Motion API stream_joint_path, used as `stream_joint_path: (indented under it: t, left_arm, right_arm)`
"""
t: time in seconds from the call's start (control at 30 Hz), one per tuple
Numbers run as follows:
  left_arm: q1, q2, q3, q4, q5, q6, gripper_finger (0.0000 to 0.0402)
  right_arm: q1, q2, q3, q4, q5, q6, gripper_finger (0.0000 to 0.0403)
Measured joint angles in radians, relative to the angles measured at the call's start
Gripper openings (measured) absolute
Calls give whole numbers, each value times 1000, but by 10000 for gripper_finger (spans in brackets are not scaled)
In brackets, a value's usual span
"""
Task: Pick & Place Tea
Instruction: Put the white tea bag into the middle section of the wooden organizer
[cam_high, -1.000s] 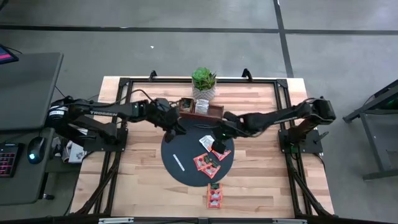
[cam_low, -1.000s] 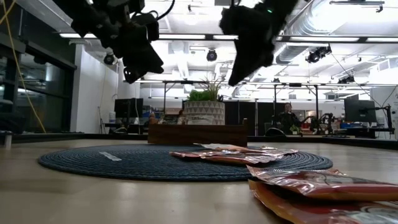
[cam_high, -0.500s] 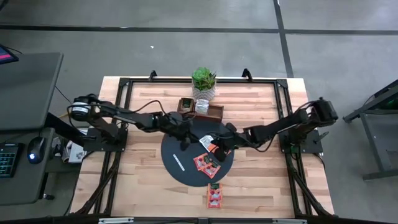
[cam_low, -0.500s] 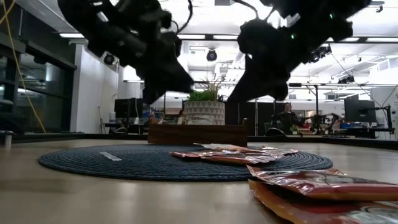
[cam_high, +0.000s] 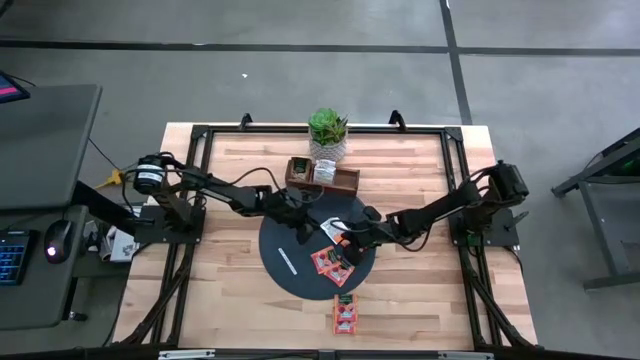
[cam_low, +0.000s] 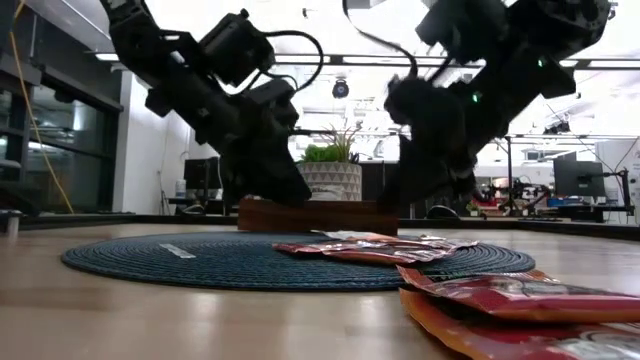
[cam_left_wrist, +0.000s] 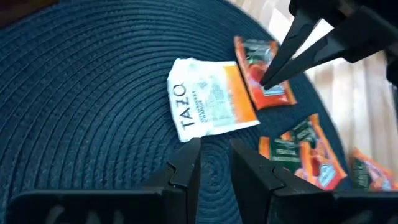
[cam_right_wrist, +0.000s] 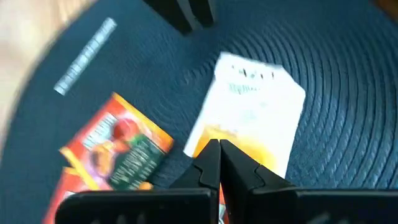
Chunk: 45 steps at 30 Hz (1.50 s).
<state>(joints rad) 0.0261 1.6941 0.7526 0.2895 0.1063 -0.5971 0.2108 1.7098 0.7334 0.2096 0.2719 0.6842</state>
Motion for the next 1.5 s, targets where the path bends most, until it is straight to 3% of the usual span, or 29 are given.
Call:
stream_joint_path:
  t: [0.57,0.8,1.27,1.5]
  left_arm:
    - [0,127,89,-13,-16,9,81]
    - [0,127,89,-47,-100,8,81]
    - [1,127,89,-57,-104,4,81]
    - [1,126,89,-61,-74,-13,81]
  right_arm:
    - [-1,39,1,-14,-10,84,0]
    - [-2,76,3,-26,-51,152,0]
    - [-1,78,1,5,-78,143,0]
    - [0,12,-1,19,-65,73,0]
